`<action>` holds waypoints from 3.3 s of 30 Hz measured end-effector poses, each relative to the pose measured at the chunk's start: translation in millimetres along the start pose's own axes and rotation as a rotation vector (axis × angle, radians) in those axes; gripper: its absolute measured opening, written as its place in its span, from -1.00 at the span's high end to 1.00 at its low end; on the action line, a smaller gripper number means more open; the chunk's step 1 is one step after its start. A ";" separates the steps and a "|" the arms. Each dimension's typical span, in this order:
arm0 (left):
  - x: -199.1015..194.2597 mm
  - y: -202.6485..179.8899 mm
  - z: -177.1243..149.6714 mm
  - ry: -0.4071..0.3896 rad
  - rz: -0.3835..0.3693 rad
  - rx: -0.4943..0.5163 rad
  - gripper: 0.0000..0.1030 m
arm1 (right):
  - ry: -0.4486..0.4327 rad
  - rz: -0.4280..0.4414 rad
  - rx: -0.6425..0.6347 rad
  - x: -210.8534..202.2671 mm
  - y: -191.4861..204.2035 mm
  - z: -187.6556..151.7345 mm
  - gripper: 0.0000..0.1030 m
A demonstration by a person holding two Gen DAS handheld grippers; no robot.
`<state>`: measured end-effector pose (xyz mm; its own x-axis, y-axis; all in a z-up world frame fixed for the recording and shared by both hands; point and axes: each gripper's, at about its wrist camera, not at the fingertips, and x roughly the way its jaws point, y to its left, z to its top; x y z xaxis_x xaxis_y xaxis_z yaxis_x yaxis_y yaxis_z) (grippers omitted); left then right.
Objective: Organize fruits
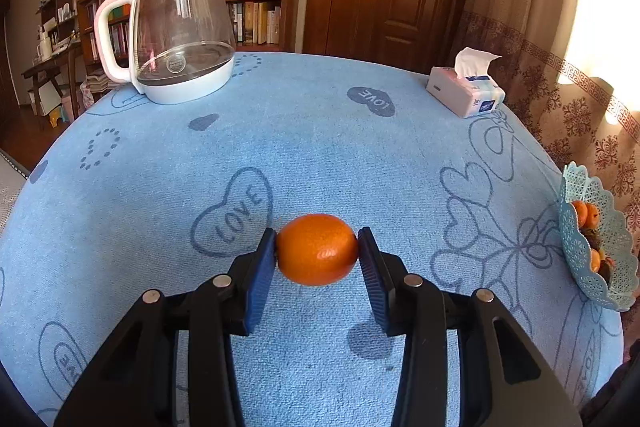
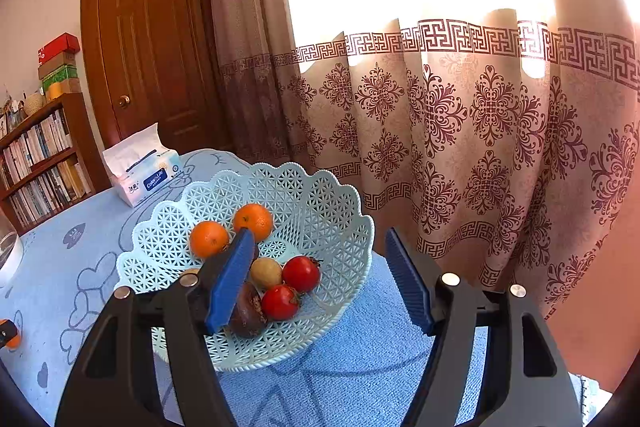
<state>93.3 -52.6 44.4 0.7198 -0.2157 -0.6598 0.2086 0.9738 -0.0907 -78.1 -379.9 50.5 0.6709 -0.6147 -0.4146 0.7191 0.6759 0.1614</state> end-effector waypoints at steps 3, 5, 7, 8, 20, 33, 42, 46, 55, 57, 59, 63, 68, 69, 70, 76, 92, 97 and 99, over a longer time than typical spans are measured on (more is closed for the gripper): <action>-4.8 -28.7 2.1 -0.002 -0.054 0.056 0.19 | 0.005 0.006 0.015 0.8 -2.5 0.0 -0.35; -7.0 -50.6 4.4 0.000 -0.092 0.094 0.19 | 0.002 0.011 0.019 0.2 -2.9 -0.5 -0.36; -9.5 -71.3 6.7 0.002 -0.139 0.130 0.19 | 0.001 0.017 0.021 -0.1 -3.0 -0.6 -0.36; -10.7 -80.6 8.1 0.005 -0.163 0.145 0.19 | 0.002 0.020 0.022 0.2 -3.0 -0.3 -0.36; -4.6 -180.6 19.5 0.006 -0.339 0.279 0.19 | 0.018 0.061 0.072 3.1 -11.8 0.4 -0.37; 15.7 -224.5 27.4 0.000 -0.409 0.327 -0.05 | 0.037 0.086 0.121 7.1 -21.5 0.9 -0.38; 22.4 -204.4 25.1 -0.009 -0.353 0.256 -0.25 | 0.044 0.087 0.131 9.4 -23.5 0.7 -0.40; 22.6 -195.9 22.9 -0.025 -0.304 0.256 -0.50 | 0.039 0.082 0.130 9.2 -23.4 0.8 -0.53; 14.4 -177.0 28.2 -0.075 -0.228 0.249 -0.79 | 0.046 0.067 0.119 11.3 -22.0 -0.5 -0.58; 14.3 -175.2 29.1 -0.076 -0.211 0.252 -0.80 | 0.050 0.064 0.120 12.1 -21.8 -0.8 -0.59; 13.1 -172.9 29.6 -0.083 -0.203 0.252 -0.88 | 0.052 0.059 0.118 12.3 -21.1 -1.4 -0.59; 7.4 -170.3 32.4 -0.105 -0.182 0.247 -0.89 | 0.050 0.050 0.110 12.0 -19.5 -1.9 -0.59; -5.9 -168.9 35.8 -0.160 -0.152 0.259 -0.90 | 0.045 0.033 0.096 11.0 -17.3 -2.0 -0.59; -8.4 -168.7 36.5 -0.166 -0.154 0.259 -0.90 | 0.043 0.029 0.093 10.5 -16.7 -2.1 -0.60; -10.4 -168.3 37.5 -0.170 -0.159 0.258 -0.90 | 0.040 0.026 0.091 9.9 -16.4 -2.0 -0.60; -26.3 -164.2 43.1 -0.201 -0.177 0.239 -0.90 | 0.015 0.008 0.071 2.9 -13.0 -2.0 -0.65; -52.8 -158.5 49.5 -0.251 -0.187 0.211 -0.90 | 0.062 0.058 0.005 -25.2 -3.7 -5.3 -0.82; -55.9 -158.1 50.2 -0.259 -0.194 0.209 -0.90 | 0.049 0.088 -0.022 -36.9 1.6 0.1 -0.92; -57.5 -159.0 49.8 -0.261 -0.199 0.214 -0.90 | 0.044 0.098 -0.027 -41.2 2.8 2.4 -0.95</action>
<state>51.7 -198.7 133.8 0.7898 -0.4368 -0.4306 0.4745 0.8800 -0.0222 -103.3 -353.7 70.1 0.7288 -0.5271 -0.4371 0.6448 0.7431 0.1789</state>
